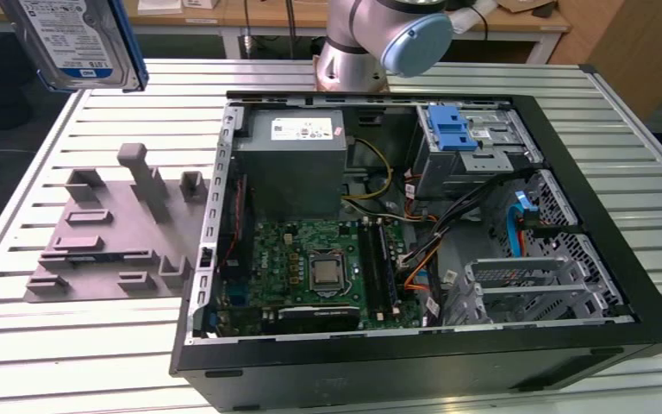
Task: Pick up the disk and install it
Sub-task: 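Pick up the disk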
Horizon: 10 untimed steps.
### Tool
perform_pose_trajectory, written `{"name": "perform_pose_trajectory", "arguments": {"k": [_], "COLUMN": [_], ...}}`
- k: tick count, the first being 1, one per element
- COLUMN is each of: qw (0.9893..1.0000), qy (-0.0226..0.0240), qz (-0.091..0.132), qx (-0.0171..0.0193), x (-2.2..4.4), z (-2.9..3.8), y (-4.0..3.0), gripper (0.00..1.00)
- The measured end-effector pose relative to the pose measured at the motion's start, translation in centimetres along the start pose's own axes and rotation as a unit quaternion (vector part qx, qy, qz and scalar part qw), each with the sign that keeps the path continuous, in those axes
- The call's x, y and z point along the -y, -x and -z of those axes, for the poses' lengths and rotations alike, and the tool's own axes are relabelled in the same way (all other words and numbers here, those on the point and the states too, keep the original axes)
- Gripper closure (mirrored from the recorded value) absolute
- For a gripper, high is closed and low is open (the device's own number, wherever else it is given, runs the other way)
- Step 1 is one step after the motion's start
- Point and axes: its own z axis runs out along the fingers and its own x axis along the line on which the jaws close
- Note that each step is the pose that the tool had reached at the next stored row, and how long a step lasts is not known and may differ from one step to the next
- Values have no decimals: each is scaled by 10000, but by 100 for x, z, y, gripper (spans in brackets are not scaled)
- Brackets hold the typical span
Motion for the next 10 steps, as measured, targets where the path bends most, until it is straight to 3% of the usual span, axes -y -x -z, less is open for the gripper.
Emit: {"name": "perform_pose_trajectory", "arguments": {"k": [5,10], "qw": [10000,10000], "qy": [0,0], "qz": [0,0], "qx": [0,0], "x": [95,117], "z": [1,3], "y": [0,-36], "gripper": [63,63]}}
